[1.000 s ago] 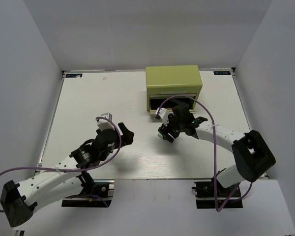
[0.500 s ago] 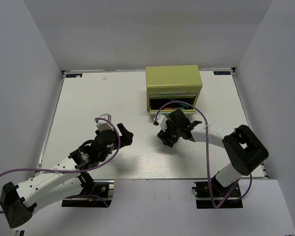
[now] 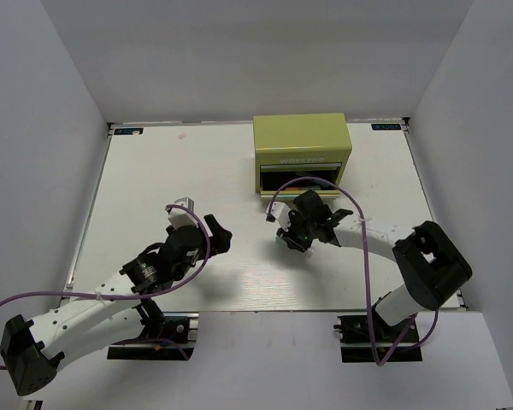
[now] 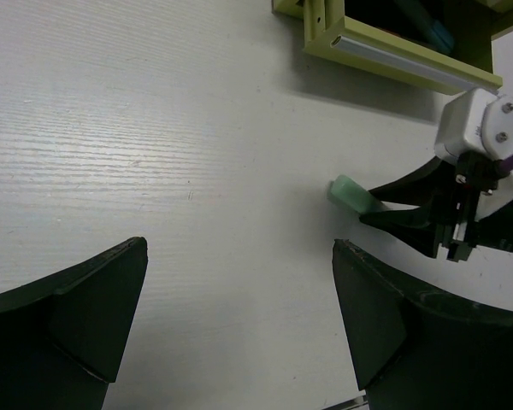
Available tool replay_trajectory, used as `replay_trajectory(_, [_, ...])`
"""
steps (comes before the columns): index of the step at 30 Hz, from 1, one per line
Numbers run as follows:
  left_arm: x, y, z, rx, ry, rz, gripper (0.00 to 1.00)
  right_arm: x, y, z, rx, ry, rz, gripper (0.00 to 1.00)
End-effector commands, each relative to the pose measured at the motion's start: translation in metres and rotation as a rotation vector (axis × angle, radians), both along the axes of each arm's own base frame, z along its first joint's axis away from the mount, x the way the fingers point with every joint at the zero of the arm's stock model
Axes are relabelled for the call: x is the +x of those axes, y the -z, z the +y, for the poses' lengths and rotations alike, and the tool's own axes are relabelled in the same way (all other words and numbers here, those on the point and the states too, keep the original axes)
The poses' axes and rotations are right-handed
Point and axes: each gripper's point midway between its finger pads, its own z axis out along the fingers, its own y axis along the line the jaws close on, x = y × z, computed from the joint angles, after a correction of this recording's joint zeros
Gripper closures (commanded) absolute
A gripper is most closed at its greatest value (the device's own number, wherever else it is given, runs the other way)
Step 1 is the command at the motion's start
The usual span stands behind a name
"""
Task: Sort the stationery into containers
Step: Pick up the pen from the center of the board, then place the pen in the drawer.
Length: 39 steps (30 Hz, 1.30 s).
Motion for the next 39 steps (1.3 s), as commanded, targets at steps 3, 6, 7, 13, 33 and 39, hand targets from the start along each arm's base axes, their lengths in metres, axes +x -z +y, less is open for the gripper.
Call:
replay_trajectory(3, [0.000, 0.002, 0.003, 0.007, -0.011, 0.000, 0.01, 0.033, -0.089, 0.016, 0.099, -0.078, -0.231, 0.97])
replay_trajectory(6, [-0.001, 0.006, 0.004, 0.014, -0.011, 0.006, 0.01, 0.063, -0.131, 0.019, 0.115, -0.108, -0.396, 0.98])
replay_trajectory(7, [-0.001, 0.006, 0.004, 0.014, -0.011, 0.006, 0.01, 0.074, -0.149, 0.021, 0.129, -0.104, -0.449, 0.98])
replay_trajectory(13, [-0.003, 0.005, 0.004, -0.005, -0.008, 0.005, 0.01, 0.118, -0.163, 0.011, 0.054, -0.116, -0.610, 1.00])
replay_trajectory(33, [-0.006, 0.009, 0.007, -0.005, -0.012, 0.015, 0.01, 0.182, -0.156, -0.005, -0.025, -0.131, -0.680, 0.46])
replay_trajectory(39, [-0.004, 0.008, 0.002, -0.008, 0.000, 0.009, 0.01, 0.141, -0.159, -0.005, 0.090, -0.209, -0.572, 0.77])
